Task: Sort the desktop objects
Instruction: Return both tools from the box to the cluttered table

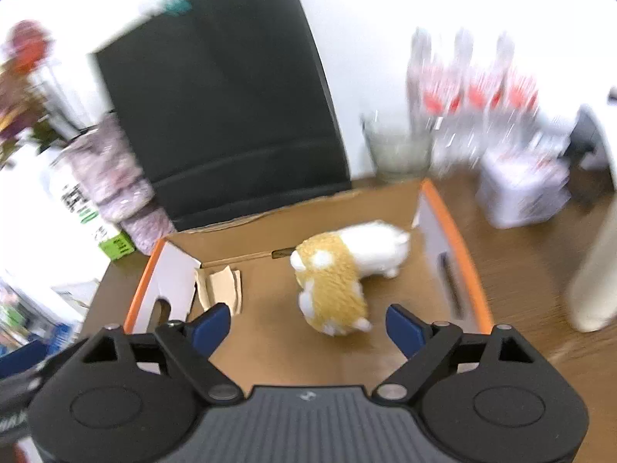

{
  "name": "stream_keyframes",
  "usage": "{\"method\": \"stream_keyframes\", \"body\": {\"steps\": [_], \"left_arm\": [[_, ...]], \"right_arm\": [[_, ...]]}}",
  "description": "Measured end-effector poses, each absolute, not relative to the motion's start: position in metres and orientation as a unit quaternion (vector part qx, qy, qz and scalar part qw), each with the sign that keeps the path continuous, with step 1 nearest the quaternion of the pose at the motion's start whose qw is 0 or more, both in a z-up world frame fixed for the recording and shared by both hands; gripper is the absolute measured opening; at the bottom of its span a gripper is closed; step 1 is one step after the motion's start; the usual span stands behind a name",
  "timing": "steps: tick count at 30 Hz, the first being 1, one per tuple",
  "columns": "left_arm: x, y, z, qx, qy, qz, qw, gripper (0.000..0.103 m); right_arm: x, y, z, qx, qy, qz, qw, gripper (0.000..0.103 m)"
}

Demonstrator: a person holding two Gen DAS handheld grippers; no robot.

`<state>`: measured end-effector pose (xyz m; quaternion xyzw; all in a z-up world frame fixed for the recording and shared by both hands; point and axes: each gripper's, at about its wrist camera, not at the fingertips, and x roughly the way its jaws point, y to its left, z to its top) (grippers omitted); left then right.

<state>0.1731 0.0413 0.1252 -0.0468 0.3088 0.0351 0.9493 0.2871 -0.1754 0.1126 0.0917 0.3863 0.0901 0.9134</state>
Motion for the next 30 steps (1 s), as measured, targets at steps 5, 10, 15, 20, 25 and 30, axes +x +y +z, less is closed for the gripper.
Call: {"method": "stream_keyframes", "body": {"steps": [5, 10, 15, 20, 25, 30], "left_arm": [[0.075, 0.038, 0.084, -0.072, 0.306, 0.014, 0.949, 0.103], [0.008, 0.034, 0.049, -0.119, 0.305, -0.016, 0.945, 0.103], [-0.024, 0.041, 0.024, -0.102, 0.309, -0.024, 0.945, 0.103], [-0.049, 0.042, 0.008, -0.089, 0.315, -0.009, 0.945, 0.103], [-0.06, 0.042, 0.015, -0.08, 0.283, -0.023, 0.955, 0.103], [-0.063, 0.045, 0.032, -0.064, 0.229, -0.029, 0.971, 0.103]], "right_arm": [[0.186, -0.179, 0.109, 0.042, 0.318, 0.088, 0.943, 0.094], [0.094, -0.181, 0.079, 0.013, 0.275, 0.113, 0.955, 0.103], [0.036, -0.199, 0.039, 0.032, 0.303, 0.117, 0.945, 0.103], [0.005, -0.21, 0.011, 0.026, 0.342, 0.137, 0.929, 0.103], [-0.018, -0.21, 0.008, -0.002, 0.332, 0.126, 0.935, 0.103], [-0.041, -0.204, 0.049, -0.032, 0.235, 0.132, 0.962, 0.103]]}}
